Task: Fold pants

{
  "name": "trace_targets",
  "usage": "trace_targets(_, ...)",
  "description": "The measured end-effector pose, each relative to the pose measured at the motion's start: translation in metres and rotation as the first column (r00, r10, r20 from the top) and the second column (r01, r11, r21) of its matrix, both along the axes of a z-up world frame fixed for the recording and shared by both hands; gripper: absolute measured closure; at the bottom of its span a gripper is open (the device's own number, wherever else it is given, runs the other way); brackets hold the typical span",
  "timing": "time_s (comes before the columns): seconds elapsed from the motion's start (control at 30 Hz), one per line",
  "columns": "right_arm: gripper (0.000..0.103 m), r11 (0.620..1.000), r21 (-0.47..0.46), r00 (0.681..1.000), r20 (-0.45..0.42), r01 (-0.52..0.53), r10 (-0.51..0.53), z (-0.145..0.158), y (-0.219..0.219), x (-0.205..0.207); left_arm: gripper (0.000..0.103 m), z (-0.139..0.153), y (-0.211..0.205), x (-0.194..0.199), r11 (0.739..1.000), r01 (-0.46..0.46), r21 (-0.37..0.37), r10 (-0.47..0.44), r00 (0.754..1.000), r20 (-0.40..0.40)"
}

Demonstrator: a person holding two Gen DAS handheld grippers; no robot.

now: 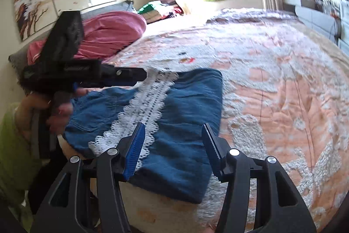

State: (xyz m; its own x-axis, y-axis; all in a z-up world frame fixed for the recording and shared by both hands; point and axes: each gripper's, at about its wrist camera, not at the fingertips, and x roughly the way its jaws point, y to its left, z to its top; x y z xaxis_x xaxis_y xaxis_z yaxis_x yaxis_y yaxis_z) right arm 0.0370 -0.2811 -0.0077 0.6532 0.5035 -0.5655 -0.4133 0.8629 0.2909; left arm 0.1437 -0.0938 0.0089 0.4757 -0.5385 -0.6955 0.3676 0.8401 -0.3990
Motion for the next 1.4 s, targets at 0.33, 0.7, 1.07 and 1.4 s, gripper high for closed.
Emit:
trace_targets(0.33,0.055,0.988,-0.148,0.996,-0.085,-0.049,0.037,-0.033,0.018,-0.003,0.057,-0.045,-0.034,0.027,0.981,-0.009,0.194,0.015,0.999,-0.030)
trace_targets(0.7,0.043,0.996,-0.074,0.999,-0.026,-0.046,0.044,-0.029,0.012,-0.011,0.029,-0.027,-0.012,0.003,0.992,-0.082,0.097,0.083,0.997,-0.007)
trace_targets(1.07,0.033,0.997,-0.078,0.999,0.039,-0.008,0.011,-0.016,0.008,-0.016,0.018,-0.001,0.011,-0.027,0.980,-0.169,0.107,0.166,0.985,0.036)
trace_targets(1.4,0.015,0.995,-0.093,0.993,0.113,0.030,-0.019,-0.004,0.007,-0.031,0.010,0.021,0.025,-0.052,0.962,-0.235,0.142,0.223,0.970,0.096)
